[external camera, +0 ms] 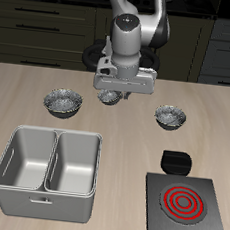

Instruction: Place the smallest bowl in the left side of the drainer and the medium bowl in the right side

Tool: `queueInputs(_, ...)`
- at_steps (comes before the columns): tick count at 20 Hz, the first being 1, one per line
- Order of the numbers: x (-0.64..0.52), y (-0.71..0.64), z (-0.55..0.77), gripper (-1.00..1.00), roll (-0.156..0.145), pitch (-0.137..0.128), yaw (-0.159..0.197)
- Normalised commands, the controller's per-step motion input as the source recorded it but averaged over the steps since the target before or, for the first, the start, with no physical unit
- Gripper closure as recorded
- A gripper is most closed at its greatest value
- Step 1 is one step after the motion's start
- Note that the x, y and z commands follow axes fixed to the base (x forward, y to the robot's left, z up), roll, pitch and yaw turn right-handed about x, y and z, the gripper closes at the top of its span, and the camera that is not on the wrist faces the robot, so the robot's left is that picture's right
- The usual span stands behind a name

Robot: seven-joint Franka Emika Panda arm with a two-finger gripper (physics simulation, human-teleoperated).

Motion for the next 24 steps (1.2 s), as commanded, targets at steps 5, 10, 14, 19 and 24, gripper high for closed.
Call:
queueInputs(5, 0.03, -0.13, 0.44, 1.0, -0.028, -0.039, -0.005)
queueInputs(10, -0.02, -0.1, 0.44, 1.0, -0.003, -0.03, -0.013)
queueInputs(14, -0.08, -0.09, 0.49, 1.0, -0.005, -0.067, -0.007)
queueInputs(19, -0.01, -0.08, 0.32, 1.0, -0.003, -0.017, -0.007)
queueInputs(24, -0.04, -0.08, 0.32, 1.0, -0.009, -0.04, -0.003)
